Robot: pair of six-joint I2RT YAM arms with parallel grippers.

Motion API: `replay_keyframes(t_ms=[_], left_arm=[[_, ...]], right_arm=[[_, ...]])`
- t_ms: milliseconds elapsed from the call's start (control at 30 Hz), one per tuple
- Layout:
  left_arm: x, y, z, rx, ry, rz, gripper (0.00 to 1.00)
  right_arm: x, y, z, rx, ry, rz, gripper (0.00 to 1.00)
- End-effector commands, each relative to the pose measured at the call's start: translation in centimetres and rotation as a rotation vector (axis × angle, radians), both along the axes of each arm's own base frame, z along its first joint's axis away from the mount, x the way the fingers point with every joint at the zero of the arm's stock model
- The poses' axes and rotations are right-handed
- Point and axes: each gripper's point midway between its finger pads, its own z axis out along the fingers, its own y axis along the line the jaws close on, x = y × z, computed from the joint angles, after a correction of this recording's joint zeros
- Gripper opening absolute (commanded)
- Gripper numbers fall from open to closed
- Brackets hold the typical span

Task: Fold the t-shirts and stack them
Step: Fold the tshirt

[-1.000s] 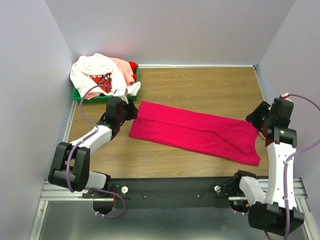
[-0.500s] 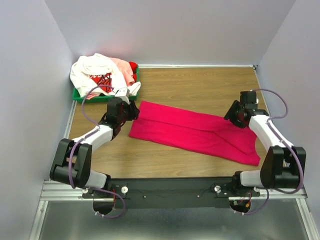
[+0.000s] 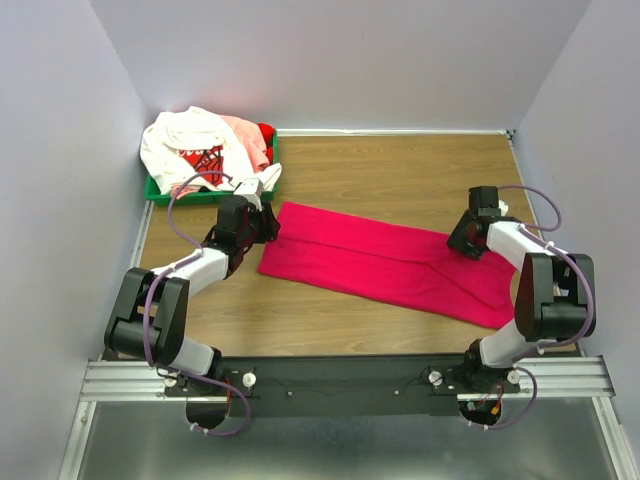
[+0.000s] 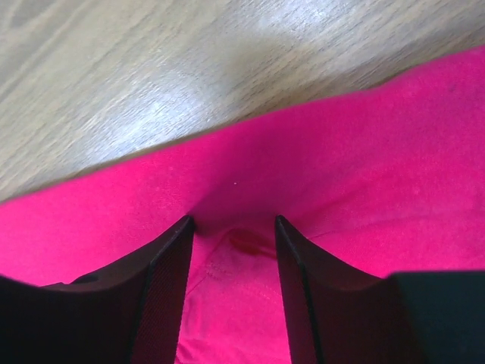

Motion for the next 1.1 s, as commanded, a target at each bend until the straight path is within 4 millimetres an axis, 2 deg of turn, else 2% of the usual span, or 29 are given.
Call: replay_keyframes(t_ms=[0,67,167,200,267,633,700,733,800,1067], left_arm=[[0.2,-0.3,0.3,0.007,-0.022,-0.021,0.54],[0.1,-0.3,0.3,0.007,-0.022,-0.023,0.54],[0.1,-0.3,0.3,0.006,-0.023,-0.021,0.53],[0.1,-0.3,0.5,0.007,-0.026,-0.022,0.53],[0.1,-0.2,0.5,0.007,-0.028,-0.020,0.53],[0.1,-0.3,0.5,0.004,-0.025,-0.020,0.53],[0.1,-0.3,0.5,0.004,-0.025,-0.020,0.53],[0.0,-0.3,0.3,0.005,-0.021,-0.020,0.53],[0.0,-0.3,0.3,0.003,-0.022,-0.021,0.53],[0.0,-0.3,0.3,0.003,-0.019,-0.022,0.53]], right_arm=[[0.5,-0.7,-0.4,-0.039,-0.006,-0.015,0.51],[0.1,-0.6,-0.7,-0.034,0.002,-0.014,0.47],[-0.4,-0.2,-1.0,-0.018,0.010,-0.003,0.34],[-0.5,-0.2,-1.0,-0.014,0.008,-0.003,0.26],[-0.8,-0.1,-0.7,-0.015,0.000,0.005,0.20],[-2.6,0.4,-0.3,-0.001,-0.002,0.032,0.20],[-2.8,0.4,-0.3,-0.003,-0.002,0.034,0.16],[-2.7,0.4,0.0,-0.002,-0.011,0.035,0.07],[-2.9,0.4,0.1,-0.004,-0.009,0.039,0.00],[-3.6,1.5,1.6,0.014,-0.036,0.064,0.01]])
